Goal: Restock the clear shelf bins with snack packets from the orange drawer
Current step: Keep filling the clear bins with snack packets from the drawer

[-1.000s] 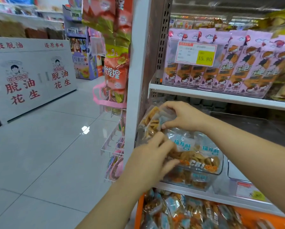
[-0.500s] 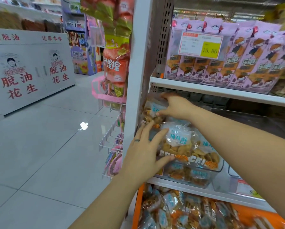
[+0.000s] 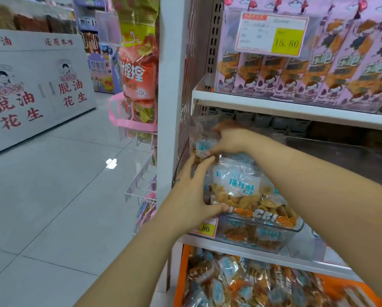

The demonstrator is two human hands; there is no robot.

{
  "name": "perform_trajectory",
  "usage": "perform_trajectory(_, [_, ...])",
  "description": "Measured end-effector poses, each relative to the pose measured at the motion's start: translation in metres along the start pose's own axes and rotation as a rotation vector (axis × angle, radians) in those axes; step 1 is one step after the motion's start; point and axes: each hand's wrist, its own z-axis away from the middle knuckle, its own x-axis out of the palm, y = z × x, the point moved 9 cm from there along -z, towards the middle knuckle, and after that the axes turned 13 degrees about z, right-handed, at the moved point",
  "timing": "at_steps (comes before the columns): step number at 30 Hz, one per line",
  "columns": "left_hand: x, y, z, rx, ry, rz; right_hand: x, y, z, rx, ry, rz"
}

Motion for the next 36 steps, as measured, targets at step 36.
perform_trajectory(36, [0.006,-0.003,0.005,-0.028,-0.026,-0.011,-0.001,0.006,-0.005,0.093,0.177,0.136])
